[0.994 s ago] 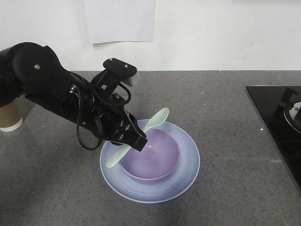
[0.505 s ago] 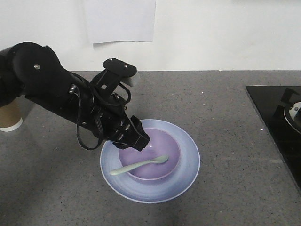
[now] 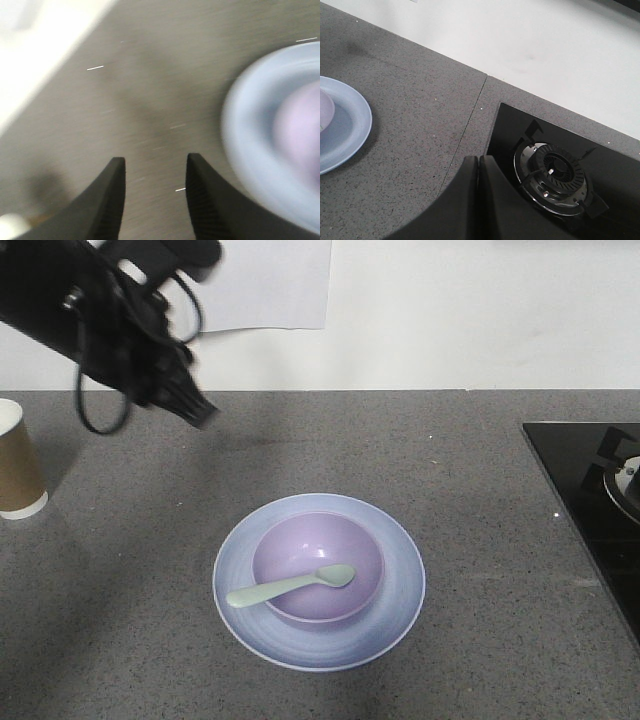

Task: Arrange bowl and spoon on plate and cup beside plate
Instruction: 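Open the left gripper and raise it away from the bowl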

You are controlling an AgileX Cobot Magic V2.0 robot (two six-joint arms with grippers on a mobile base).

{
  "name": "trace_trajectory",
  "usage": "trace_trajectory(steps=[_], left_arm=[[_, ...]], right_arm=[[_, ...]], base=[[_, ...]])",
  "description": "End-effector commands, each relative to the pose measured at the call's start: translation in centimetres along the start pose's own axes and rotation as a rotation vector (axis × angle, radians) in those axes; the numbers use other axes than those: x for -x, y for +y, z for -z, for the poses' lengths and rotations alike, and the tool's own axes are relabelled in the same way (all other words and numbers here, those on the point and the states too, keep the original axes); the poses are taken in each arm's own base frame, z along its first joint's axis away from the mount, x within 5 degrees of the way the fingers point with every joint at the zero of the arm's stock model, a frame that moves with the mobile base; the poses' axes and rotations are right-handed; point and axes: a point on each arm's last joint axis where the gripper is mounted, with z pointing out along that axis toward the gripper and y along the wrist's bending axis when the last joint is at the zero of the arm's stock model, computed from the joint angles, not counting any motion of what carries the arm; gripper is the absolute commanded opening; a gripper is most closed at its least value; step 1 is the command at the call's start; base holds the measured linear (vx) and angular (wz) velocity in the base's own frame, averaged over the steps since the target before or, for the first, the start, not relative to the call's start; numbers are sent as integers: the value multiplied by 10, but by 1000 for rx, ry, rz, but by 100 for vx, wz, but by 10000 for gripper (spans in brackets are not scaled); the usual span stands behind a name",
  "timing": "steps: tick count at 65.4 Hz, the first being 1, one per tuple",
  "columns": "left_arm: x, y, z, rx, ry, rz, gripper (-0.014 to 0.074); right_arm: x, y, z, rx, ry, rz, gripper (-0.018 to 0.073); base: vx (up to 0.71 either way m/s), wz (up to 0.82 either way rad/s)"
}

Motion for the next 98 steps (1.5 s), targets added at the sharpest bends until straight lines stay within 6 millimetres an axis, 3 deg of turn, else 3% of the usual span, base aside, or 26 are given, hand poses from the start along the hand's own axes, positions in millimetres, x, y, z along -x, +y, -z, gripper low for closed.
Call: trace_trajectory(steps=[1,16,28,49,66,98], left_arm=[[-1,34,33,287,-48,9,229],[-18,87,48,522,-73,130,209],[-47,137,57,632,-60,297,209],[-83,181,45,467,-152,662,214],[-102,198,20,365,-83,783,225],[-106,203,-35,263,6,822,298]], right_arm=[[11,-4,3,-36,-86,11,-6],[11,-4,3,-36,-86,10,-6],[11,-4,3,-36,-86,10,-6],[10,-4,3,-32,-79,9,-6],[10,-4,3,-31,-78,8,-6],[8,-3,2,-24,-48,6,-6]], base=[[0,0],[0,0],[0,0],[0,0],[0,0],[0,0]])
